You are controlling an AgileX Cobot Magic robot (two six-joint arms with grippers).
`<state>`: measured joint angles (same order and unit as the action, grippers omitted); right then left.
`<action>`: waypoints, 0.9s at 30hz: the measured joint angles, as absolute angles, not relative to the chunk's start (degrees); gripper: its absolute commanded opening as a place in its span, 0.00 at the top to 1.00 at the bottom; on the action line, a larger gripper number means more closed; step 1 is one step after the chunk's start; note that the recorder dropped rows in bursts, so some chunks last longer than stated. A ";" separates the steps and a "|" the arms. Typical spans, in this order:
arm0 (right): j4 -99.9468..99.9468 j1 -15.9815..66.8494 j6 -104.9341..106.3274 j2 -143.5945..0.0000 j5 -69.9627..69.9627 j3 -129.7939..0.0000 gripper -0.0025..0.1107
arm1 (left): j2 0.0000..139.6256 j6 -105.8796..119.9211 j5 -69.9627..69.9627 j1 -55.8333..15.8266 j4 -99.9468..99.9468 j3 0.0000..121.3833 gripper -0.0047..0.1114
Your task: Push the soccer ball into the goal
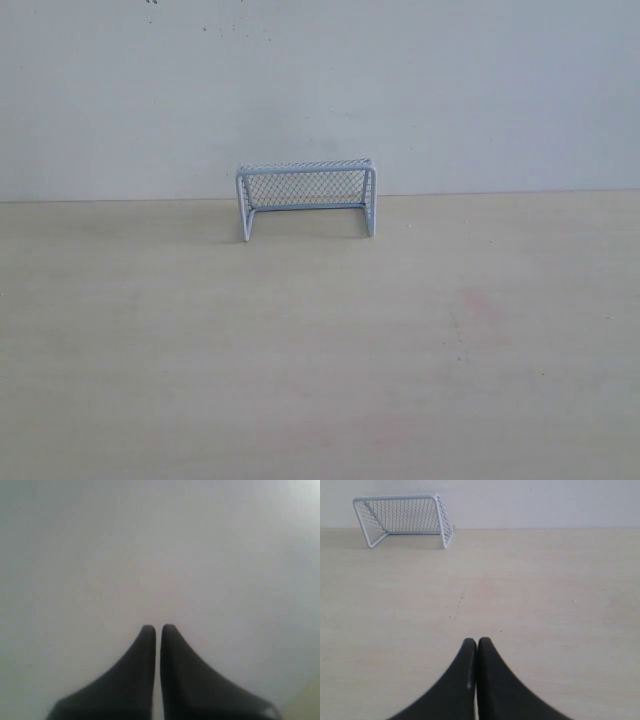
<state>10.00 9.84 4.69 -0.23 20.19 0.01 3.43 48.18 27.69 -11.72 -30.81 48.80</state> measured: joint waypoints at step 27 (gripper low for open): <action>10.00 9.84 4.69 -0.23 20.19 0.01 0.98 | 0.19 -13.40 9.57 0.01 0.66 3.71 0.92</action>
